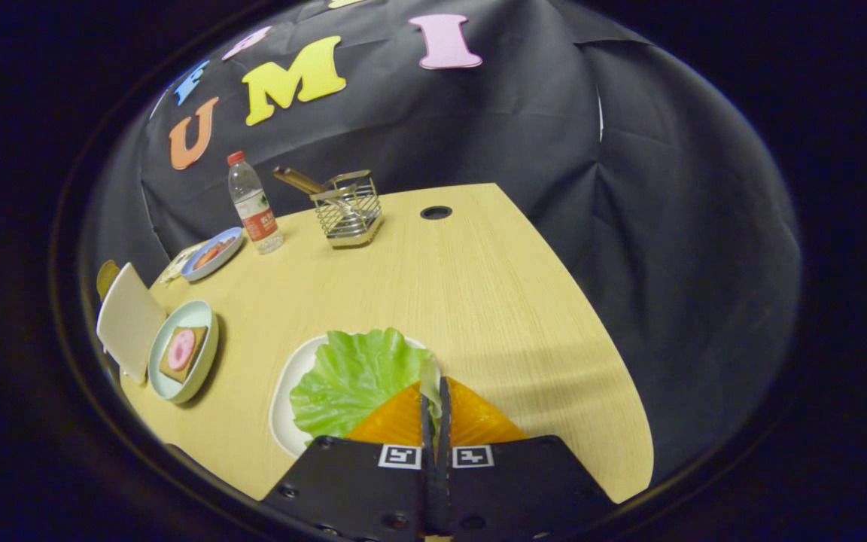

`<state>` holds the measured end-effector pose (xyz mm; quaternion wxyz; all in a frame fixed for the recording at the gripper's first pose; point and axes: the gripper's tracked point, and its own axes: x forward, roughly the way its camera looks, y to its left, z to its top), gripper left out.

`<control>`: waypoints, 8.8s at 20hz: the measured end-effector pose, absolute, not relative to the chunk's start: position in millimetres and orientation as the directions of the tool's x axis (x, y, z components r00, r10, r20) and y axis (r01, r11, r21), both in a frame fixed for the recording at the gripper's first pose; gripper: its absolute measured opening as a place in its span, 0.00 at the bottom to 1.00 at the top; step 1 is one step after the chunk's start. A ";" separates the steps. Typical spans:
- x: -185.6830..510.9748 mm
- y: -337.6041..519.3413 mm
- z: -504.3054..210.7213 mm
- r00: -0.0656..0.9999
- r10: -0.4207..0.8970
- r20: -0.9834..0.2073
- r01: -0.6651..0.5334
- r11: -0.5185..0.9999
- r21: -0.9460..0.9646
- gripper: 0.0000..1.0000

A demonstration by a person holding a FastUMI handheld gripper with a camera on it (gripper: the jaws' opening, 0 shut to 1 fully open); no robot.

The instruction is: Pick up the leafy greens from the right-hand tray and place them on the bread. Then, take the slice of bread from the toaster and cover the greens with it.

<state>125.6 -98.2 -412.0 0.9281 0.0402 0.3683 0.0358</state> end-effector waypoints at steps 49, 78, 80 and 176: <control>89.4 216.9 -314.5 0.737 0.265 -0.622 -0.162 0.962 0.218 0.95; 27.1 456.5 -237.1 0.826 0.222 -0.518 -0.241 0.970 0.031 0.96; 30.5 462.7 -252.7 0.817 0.203 -0.539 -0.229 0.973 0.020 0.96; 29.1 22.1 8.7 0.996 0.067 -0.059 -0.068 0.998 -0.012 0.96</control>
